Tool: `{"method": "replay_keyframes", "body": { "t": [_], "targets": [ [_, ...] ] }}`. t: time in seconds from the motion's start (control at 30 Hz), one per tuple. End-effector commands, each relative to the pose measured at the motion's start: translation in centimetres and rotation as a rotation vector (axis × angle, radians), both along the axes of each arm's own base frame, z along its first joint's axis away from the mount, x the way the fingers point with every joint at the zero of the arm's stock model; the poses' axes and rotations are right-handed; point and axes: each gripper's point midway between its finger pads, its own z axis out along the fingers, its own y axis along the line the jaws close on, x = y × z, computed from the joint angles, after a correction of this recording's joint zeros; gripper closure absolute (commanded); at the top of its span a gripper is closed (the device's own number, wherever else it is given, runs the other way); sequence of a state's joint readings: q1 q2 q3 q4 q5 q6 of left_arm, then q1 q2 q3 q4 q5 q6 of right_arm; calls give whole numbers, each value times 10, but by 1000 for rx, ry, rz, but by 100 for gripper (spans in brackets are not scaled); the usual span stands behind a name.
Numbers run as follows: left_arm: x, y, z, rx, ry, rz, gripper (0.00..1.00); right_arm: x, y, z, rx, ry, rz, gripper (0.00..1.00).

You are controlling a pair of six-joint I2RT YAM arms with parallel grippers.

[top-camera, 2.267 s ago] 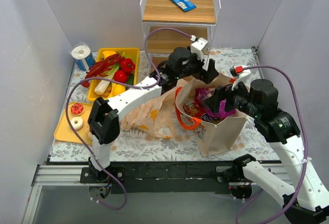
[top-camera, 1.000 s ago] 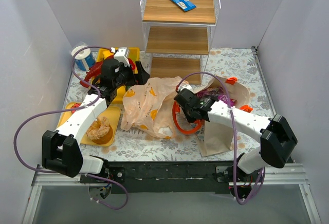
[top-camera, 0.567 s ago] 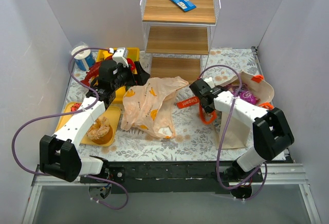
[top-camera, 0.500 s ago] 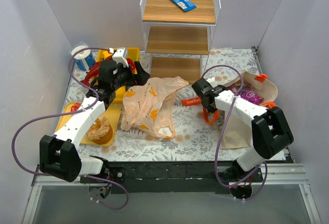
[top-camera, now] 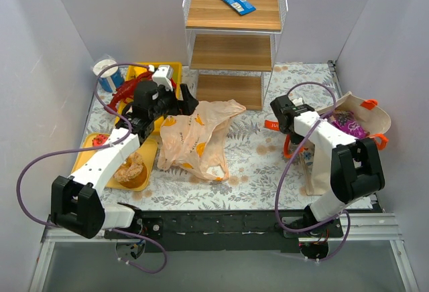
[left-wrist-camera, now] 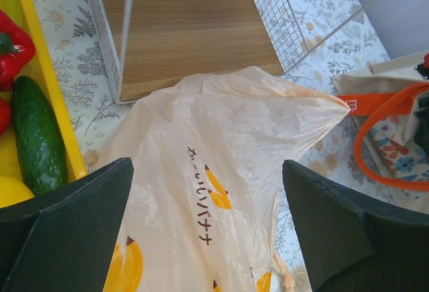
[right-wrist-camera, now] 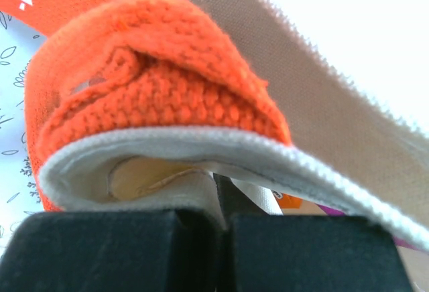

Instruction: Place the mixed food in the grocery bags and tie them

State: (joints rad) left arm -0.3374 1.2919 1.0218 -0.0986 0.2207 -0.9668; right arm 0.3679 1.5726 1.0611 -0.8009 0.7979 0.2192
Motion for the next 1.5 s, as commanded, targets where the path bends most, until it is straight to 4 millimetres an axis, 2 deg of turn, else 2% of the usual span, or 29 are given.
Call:
{"method": "replay_keyframes", "body": {
  "t": [0.0, 0.03, 0.1, 0.13, 0.17, 0.2, 0.23, 0.27, 0.3, 0.33, 0.37, 0.4, 0.57, 0.6, 0.7, 0.77, 0.9, 1.07, 1.17, 1.2, 1.27, 1.3, 1.37, 1.4, 1.47],
  "targets": [
    [-12, -13, 5, 113, -59, -13, 5, -7, -16, 28, -56, 29, -5, 96],
    [-14, -16, 5, 140, -72, 3, 4, -5, -7, 26, 1, 25, 7, 95],
    [-17, -16, 5, 193, -96, 15, 4, 3, 3, 38, 73, -33, 33, 80],
    [-22, -24, 8, 205, -111, 4, 4, 6, 12, 42, 129, -48, 52, 75],
    [-23, -24, 10, 231, -125, 26, 4, 10, 16, 54, 160, -87, 77, 61],
    [-34, -40, 13, 267, -153, -8, 4, 14, 21, 61, 188, -107, 99, 50],
    [-38, -43, 10, 302, -160, -5, 4, 18, 30, 65, 233, -122, 131, 40],
    [-37, -37, 3, 371, -152, 55, 4, 23, 34, 81, 255, -160, 151, 30],
    [-47, -50, 2, 418, -167, 32, 4, 24, 35, 88, 267, -173, 158, 27],
    [-50, -52, -3, 462, -163, 45, 4, 21, 37, 94, 282, -168, 167, 24],
    [-49, -40, -13, 552, -143, 118, 4, 22, 39, 107, 297, -201, 174, 21],
    [-59, -48, -17, 581, -146, 105, 4, 25, 43, 121, 322, -235, 193, 20],
    [-75, -45, -42, 643, -96, 140, 3, 28, 58, 190, 427, -413, 294, 16],
    [-76, -46, -46, 652, -87, 141, 3, 29, 64, 209, 465, -459, 321, 16],
    [-75, -48, -64, 685, -51, 137, 3, 23, 76, 232, 541, -513, 377, 16],
    [-73, -48, -71, 708, -38, 142, 3, 18, 81, 240, 584, -539, 397, 15],
    [-72, -54, -91, 751, 7, 125, 4, 9, 98, 241, 684, -548, 452, 16],
    [-70, -52, -115, 830, 24, 123, 5, 5, 107, 232, 737, -541, 470, 15],
    [-66, -43, -130, 909, 29, 155, 20, 2, 118, 230, 791, -524, 501, 16],
    [-65, -41, -131, 926, 26, 164, 32, 0, 123, 229, 822, -520, 512, 16],
    [-66, -40, -134, 936, 29, 164, 45, -5, 133, 232, 875, -522, 546, 16],
    [-66, -41, -133, 926, 30, 165, 65, -9, 136, 236, 901, -533, 557, 16],
    [-68, -45, -127, 884, 31, 150, 81, -12, 146, 242, 951, -546, 603, 17],
    [-68, -50, -110, 809, 20, 158, 91, -20, 157, 237, 1007, -520, 647, 18],
    [-70, -58, -91, 702, 20, 140, 97, -22, 170, 235, 1070, -521, 697, 18]
  ]
}}
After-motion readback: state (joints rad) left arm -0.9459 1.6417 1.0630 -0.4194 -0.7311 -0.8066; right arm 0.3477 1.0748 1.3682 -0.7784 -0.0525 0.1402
